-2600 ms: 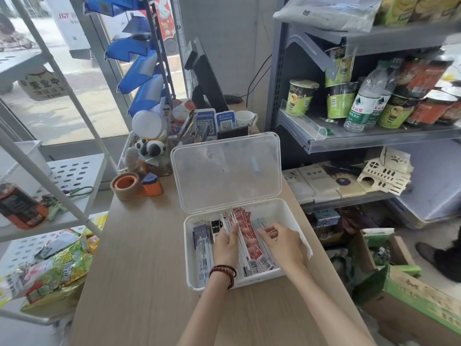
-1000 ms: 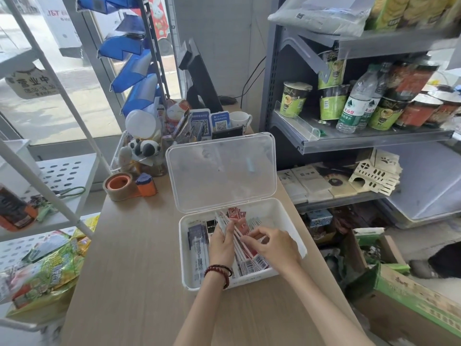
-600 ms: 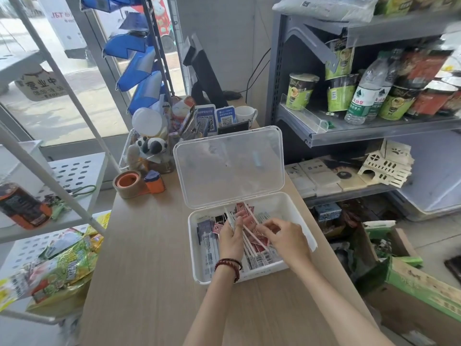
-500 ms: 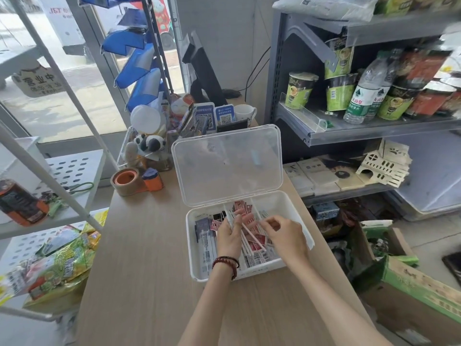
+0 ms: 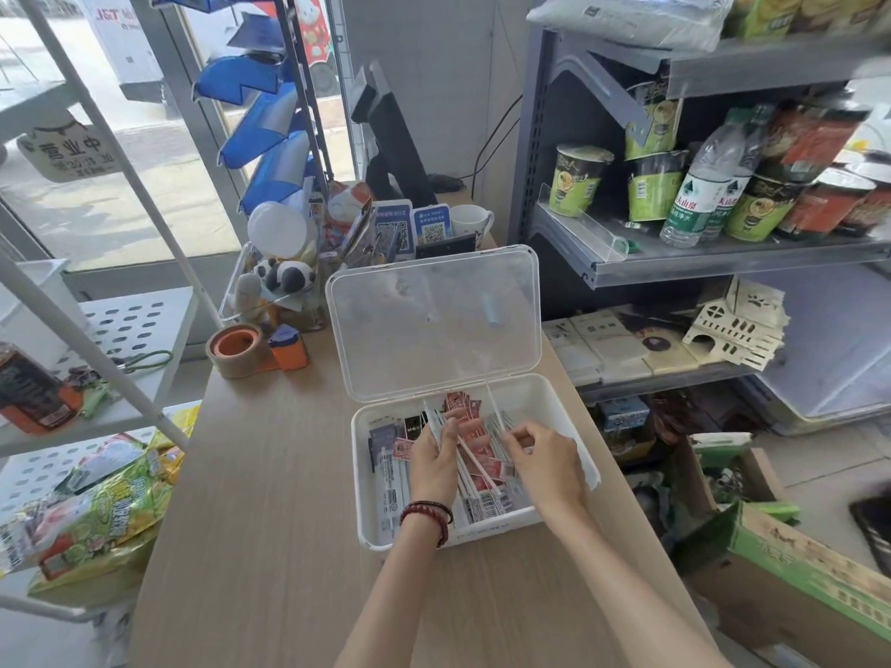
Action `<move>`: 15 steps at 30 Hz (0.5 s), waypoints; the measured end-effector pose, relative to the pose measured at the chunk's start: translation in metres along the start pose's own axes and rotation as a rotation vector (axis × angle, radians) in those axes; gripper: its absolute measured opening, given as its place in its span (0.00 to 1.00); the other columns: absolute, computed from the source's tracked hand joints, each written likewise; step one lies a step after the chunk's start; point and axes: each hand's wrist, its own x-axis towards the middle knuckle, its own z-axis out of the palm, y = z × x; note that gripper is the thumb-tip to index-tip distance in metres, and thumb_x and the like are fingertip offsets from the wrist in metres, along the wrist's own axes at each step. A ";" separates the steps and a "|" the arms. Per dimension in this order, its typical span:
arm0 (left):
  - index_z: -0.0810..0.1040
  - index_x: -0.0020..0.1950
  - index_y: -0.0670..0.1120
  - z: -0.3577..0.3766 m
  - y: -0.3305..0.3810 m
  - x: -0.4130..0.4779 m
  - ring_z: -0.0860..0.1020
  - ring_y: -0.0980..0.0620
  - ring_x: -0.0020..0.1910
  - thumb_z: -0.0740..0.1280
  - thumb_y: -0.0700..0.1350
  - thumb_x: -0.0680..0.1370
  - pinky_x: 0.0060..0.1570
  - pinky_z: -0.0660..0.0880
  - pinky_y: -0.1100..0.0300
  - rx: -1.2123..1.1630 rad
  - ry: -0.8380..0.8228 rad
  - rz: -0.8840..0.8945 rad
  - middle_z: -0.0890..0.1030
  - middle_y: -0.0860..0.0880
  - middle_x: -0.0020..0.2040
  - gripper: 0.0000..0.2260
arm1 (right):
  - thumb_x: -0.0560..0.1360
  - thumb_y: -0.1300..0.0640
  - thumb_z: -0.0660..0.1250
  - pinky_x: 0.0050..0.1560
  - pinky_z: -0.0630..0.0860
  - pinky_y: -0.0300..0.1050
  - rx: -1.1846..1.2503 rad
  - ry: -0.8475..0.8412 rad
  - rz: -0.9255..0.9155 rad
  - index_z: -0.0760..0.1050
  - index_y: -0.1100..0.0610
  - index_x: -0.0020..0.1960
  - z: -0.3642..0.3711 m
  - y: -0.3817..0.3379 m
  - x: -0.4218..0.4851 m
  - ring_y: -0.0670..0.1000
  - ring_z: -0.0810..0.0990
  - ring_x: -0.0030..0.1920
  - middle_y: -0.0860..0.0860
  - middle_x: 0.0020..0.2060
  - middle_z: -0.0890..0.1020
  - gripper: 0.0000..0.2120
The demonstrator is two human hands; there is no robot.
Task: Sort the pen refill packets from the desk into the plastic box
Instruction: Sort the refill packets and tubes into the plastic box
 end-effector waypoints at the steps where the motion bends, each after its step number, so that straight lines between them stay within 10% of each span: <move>1: 0.76 0.57 0.47 0.000 0.000 0.000 0.84 0.54 0.42 0.56 0.46 0.81 0.37 0.81 0.60 -0.011 0.002 0.000 0.84 0.50 0.48 0.10 | 0.78 0.46 0.65 0.29 0.75 0.38 0.015 -0.009 0.000 0.79 0.50 0.45 0.000 0.000 0.000 0.42 0.79 0.32 0.43 0.35 0.81 0.09; 15: 0.76 0.58 0.43 -0.001 -0.004 0.003 0.84 0.54 0.40 0.56 0.45 0.82 0.34 0.78 0.68 -0.047 0.088 0.060 0.84 0.46 0.48 0.12 | 0.77 0.52 0.68 0.37 0.81 0.45 -0.220 -0.020 0.162 0.81 0.54 0.45 0.010 0.007 0.006 0.50 0.82 0.37 0.49 0.39 0.84 0.06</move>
